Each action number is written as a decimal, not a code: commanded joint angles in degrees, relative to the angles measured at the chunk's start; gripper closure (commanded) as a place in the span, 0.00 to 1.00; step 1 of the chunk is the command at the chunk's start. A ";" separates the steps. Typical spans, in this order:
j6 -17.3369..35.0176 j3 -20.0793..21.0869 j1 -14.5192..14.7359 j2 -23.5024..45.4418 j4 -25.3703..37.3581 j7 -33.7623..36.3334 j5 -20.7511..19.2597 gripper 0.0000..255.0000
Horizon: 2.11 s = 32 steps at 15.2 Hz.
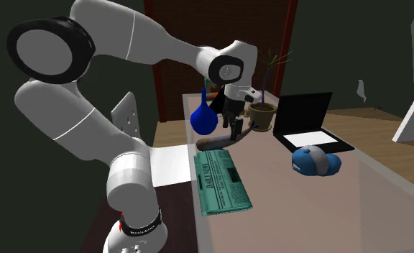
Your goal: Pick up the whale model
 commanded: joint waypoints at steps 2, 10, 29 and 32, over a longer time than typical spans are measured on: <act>4.48 3.11 0.73 5.90 1.96 3.06 0.52 0.00; 13.64 9.95 2.19 22.14 9.81 12.16 -2.47 0.00; 24.08 12.13 7.85 47.41 23.42 25.80 -14.94 0.00; 24.13 12.12 7.83 47.40 23.36 25.77 -14.93 1.00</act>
